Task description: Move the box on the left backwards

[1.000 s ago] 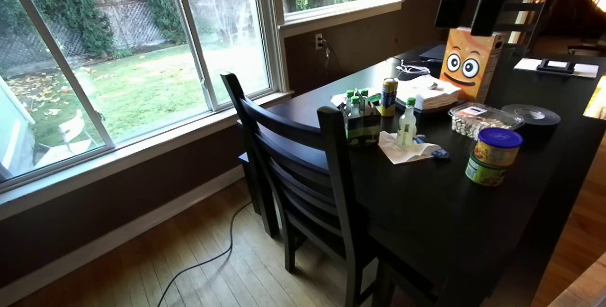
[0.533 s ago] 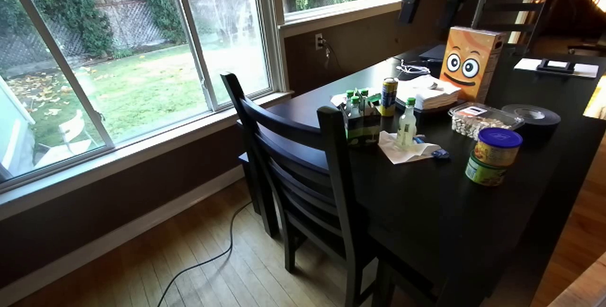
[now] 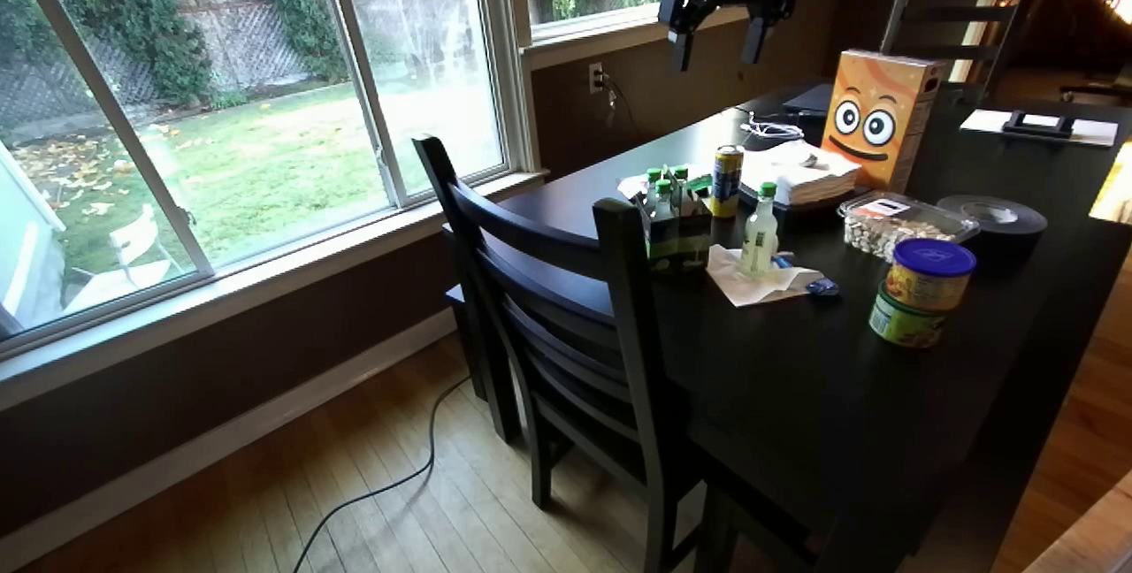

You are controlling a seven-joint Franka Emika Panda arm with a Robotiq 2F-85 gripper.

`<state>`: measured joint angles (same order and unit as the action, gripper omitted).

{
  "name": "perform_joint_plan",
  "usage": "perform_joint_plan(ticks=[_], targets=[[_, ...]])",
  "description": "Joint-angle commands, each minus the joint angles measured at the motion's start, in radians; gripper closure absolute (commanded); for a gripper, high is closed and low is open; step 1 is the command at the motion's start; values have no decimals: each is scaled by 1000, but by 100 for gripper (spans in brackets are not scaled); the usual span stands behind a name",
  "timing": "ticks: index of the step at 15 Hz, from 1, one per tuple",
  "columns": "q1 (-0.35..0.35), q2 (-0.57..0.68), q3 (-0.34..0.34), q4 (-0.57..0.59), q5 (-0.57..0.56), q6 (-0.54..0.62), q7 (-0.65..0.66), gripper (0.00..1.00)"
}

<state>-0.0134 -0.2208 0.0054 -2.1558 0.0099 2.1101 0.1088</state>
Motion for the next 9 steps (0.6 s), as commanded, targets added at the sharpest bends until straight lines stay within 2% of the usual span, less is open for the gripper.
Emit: perform_joint_plan(ticks=[1,5,7,9], targets=[[-18,138,13,129,-97,23,102,0],[-20,206,-5,174,-147,20,188,0],[-10,177,-11,140,-116,20,146,0],[-10,191,-14,152,-116,20,153,0]])
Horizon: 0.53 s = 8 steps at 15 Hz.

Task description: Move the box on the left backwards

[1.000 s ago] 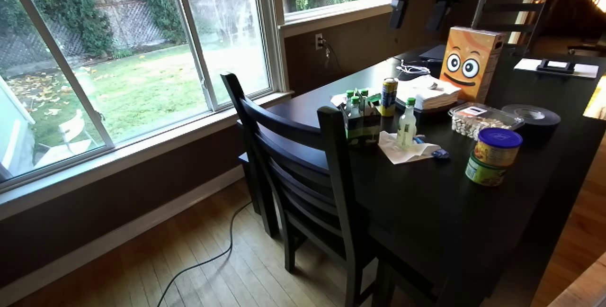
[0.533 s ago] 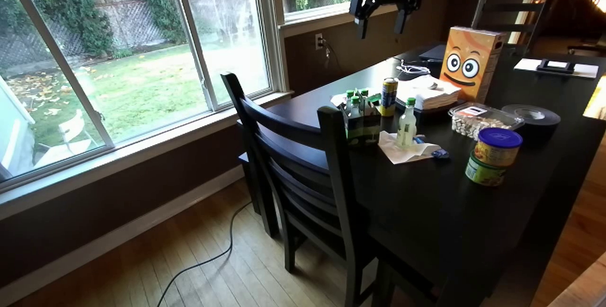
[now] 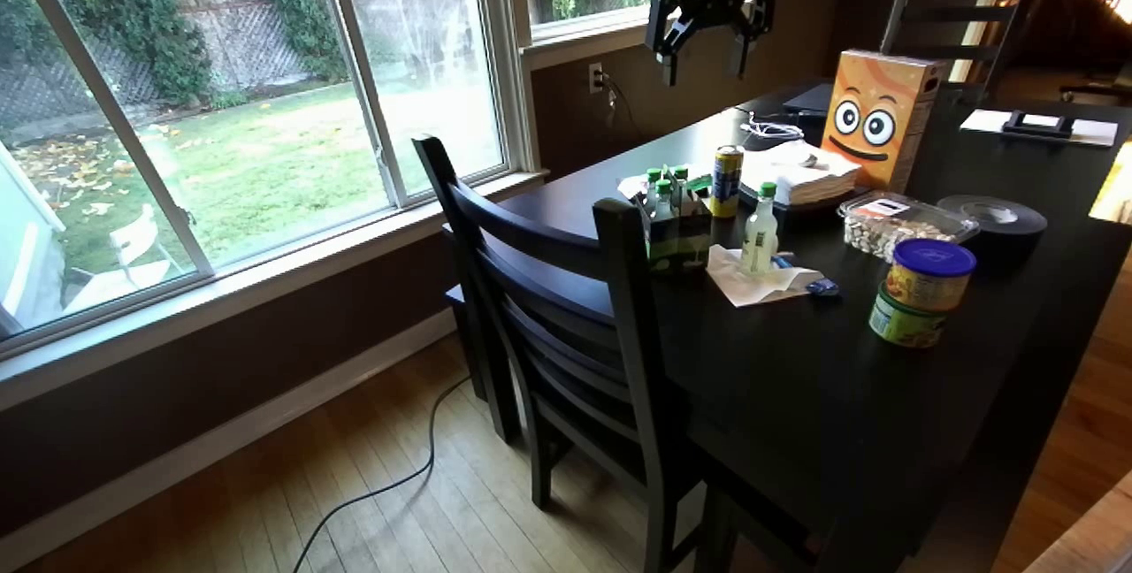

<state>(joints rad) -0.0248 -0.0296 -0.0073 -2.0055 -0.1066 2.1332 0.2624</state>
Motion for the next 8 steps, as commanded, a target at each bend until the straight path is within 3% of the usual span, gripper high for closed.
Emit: perform_joint_plan(ticks=[1,5,8], targets=[[2,1,-2,4,0,-3,1,0],[-7,47,-12,50,27,-13,-24,0],[-29,132,-45,121,120,-30,-111,0]])
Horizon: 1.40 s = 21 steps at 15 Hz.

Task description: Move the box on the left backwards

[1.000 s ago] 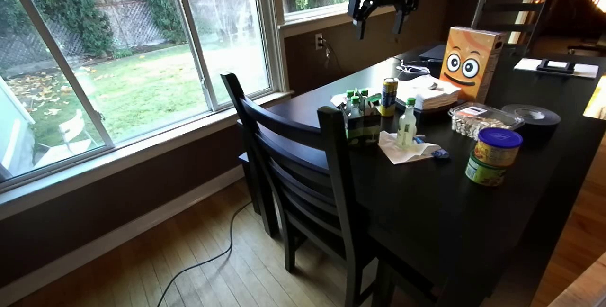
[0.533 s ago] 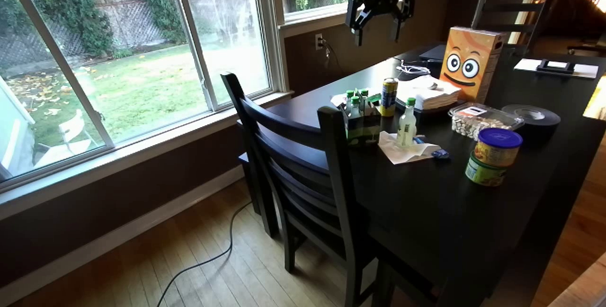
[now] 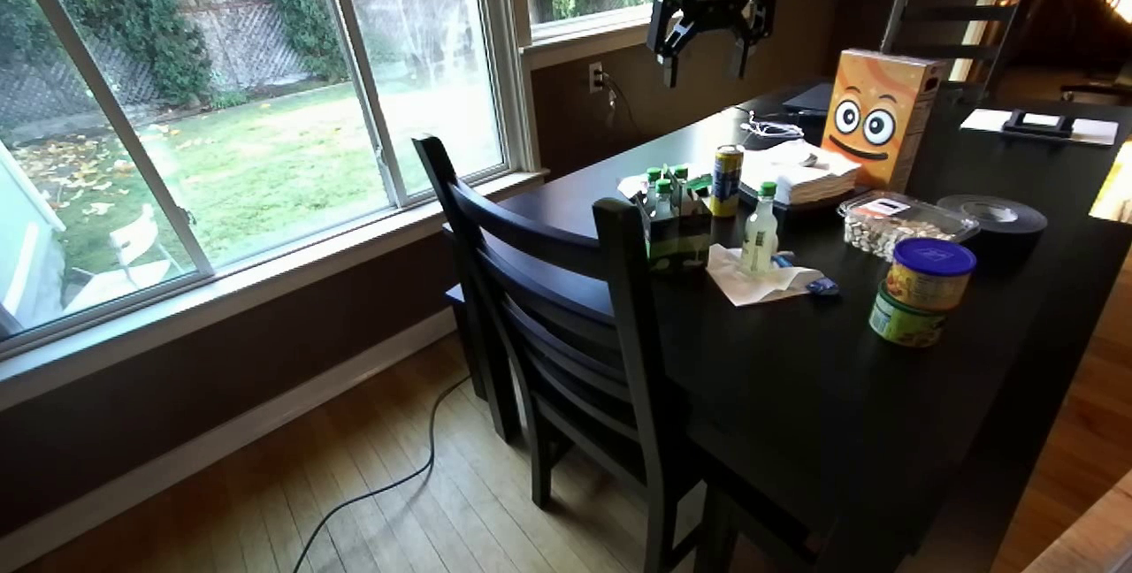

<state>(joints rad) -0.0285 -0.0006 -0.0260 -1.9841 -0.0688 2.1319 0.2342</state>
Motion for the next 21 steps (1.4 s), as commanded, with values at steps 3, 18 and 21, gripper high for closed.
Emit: perform_joint_plan(ticks=[3,18,21], targets=[[-53,201,-50,183,132,-54,-145,0],[-86,527,-38,505,167,-221,-220,55],[-83,555,-41,532,161,-221,-208,67]])
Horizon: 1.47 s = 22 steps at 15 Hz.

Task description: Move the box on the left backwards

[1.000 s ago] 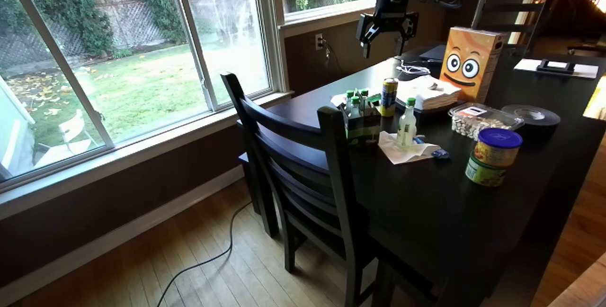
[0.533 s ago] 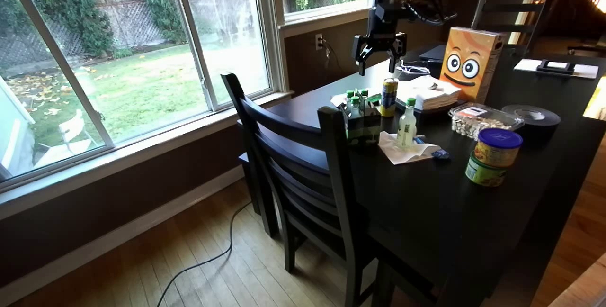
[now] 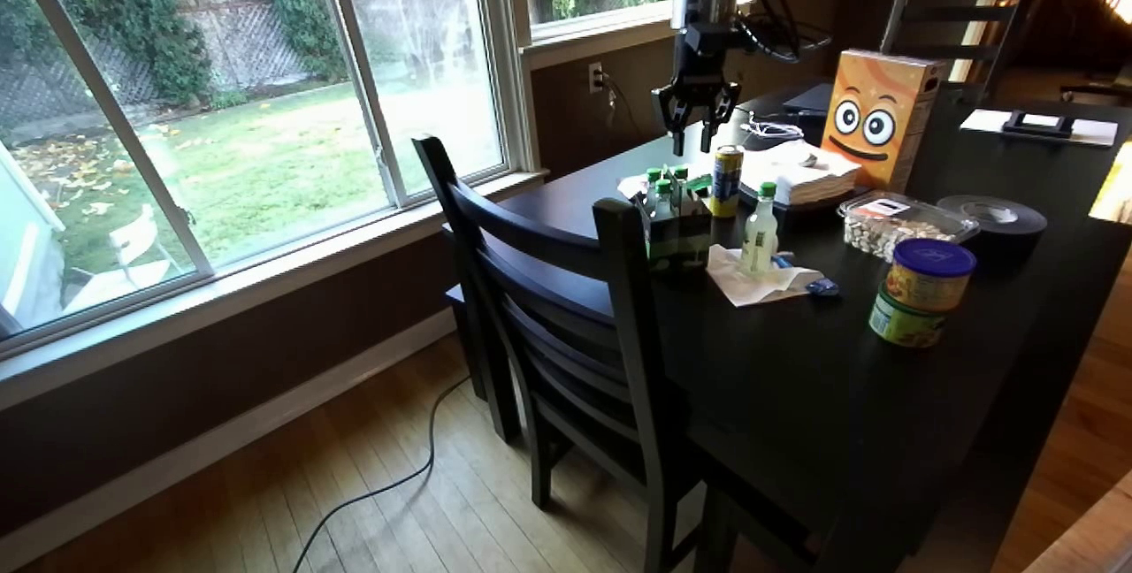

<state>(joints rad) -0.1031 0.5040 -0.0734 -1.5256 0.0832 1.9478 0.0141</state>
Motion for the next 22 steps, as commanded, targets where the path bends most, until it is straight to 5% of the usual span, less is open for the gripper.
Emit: perform_joint_plan(ticks=[1,22], targets=[[-8,58,7,80,9,-31,14,67],[-8,155,25,93,33,151,53,75]])
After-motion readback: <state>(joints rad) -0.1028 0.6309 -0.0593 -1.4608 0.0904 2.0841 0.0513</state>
